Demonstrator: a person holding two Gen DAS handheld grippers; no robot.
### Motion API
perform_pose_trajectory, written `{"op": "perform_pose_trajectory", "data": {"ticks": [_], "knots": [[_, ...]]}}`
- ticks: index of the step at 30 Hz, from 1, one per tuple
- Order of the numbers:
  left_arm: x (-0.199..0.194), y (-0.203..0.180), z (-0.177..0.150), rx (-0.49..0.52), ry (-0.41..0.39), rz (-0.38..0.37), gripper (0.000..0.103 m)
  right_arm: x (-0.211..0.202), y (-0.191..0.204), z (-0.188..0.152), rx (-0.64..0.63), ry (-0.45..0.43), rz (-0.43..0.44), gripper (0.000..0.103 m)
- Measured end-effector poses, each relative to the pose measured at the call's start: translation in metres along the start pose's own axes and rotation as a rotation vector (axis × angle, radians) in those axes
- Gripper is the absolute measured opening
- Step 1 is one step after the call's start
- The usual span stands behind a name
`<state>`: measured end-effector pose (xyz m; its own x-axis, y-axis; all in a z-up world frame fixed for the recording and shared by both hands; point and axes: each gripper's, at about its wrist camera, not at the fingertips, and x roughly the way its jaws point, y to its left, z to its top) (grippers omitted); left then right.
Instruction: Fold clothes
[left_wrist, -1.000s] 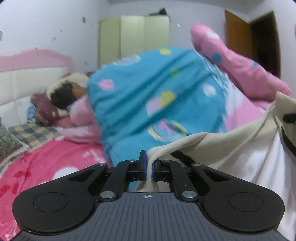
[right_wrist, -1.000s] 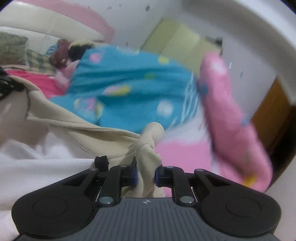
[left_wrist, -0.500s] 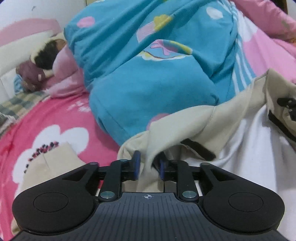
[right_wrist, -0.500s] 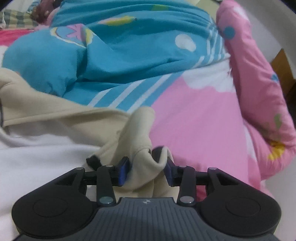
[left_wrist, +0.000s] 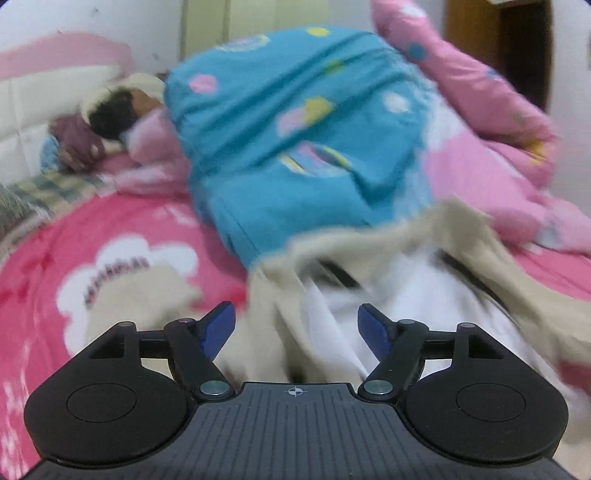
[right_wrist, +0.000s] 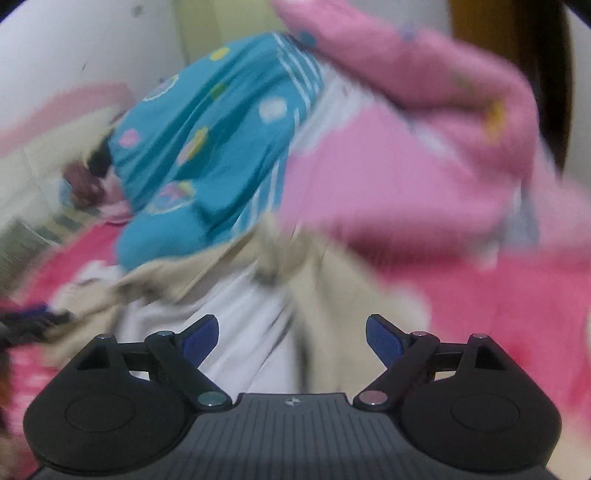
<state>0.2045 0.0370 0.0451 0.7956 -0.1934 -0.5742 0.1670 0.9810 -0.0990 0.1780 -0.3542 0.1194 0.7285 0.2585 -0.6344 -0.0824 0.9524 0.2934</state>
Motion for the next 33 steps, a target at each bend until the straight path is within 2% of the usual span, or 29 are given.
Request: {"op": "perform_pose_trajectory", "data": {"ticks": [3,6,9,11,12,14,15,16,17,18,19,22,25,27,30,33], "knots": [[-0.034,-0.01,-0.046,-0.023,0.049,-0.111,0.074,-0.029,-0.015,-0.069,0.191,0.05,0.168,0.089],[-0.053,-0.031,-0.092,0.012,0.082,-0.193,0.074,-0.04,-0.024,-0.139,0.335,0.097,0.226,0.089],[-0.052,-0.054,-0.119,0.047,0.103,-0.2,0.072,-0.032,-0.037,-0.189,0.507,0.098,0.238,0.088],[-0.043,-0.059,-0.124,0.033,0.1,-0.16,0.065,-0.018,-0.047,-0.207,0.629,0.085,0.248,0.085],[-0.039,-0.061,-0.127,0.027,0.099,-0.14,0.054,-0.01,-0.049,-0.209,0.657,0.067,0.243,0.079],[-0.03,-0.066,-0.131,0.013,0.096,-0.1,0.046,0.006,-0.05,-0.208,0.674,0.017,0.218,0.076],[-0.025,-0.068,-0.134,0.006,0.094,-0.081,0.032,0.016,-0.049,-0.206,0.675,0.004,0.22,0.074],[-0.021,-0.07,-0.136,-0.001,0.092,-0.061,0.019,0.027,-0.048,-0.202,0.673,0.007,0.223,0.062],[-0.016,-0.073,-0.138,-0.008,0.091,-0.041,0.014,0.037,-0.048,-0.198,0.672,0.017,0.222,0.053],[-0.014,-0.072,-0.138,-0.023,0.089,-0.028,0.008,0.044,-0.047,-0.193,0.657,0.019,0.215,0.022],[-0.018,-0.067,-0.136,-0.045,0.079,-0.025,0.004,0.045,-0.046,-0.186,0.63,0.01,0.195,0.003],[-0.04,-0.048,-0.131,-0.115,0.028,-0.023,0.003,0.009,-0.039,-0.16,0.491,-0.115,0.129,0.003],[-0.061,-0.029,-0.127,-0.186,-0.022,-0.02,0.002,-0.047,-0.026,-0.127,0.263,-0.253,0.021,0.002],[-0.075,-0.016,-0.124,-0.233,-0.056,-0.019,0.002,-0.077,-0.028,-0.111,0.166,-0.311,-0.073,0.002],[-0.085,0.007,-0.135,-0.304,-0.04,-0.007,0.002,-0.103,-0.04,-0.101,0.068,-0.323,-0.243,0.002],[-0.075,0.019,-0.156,-0.329,0.043,0.006,0.002,-0.104,-0.066,-0.112,0.037,-0.204,-0.363,0.007]]}}
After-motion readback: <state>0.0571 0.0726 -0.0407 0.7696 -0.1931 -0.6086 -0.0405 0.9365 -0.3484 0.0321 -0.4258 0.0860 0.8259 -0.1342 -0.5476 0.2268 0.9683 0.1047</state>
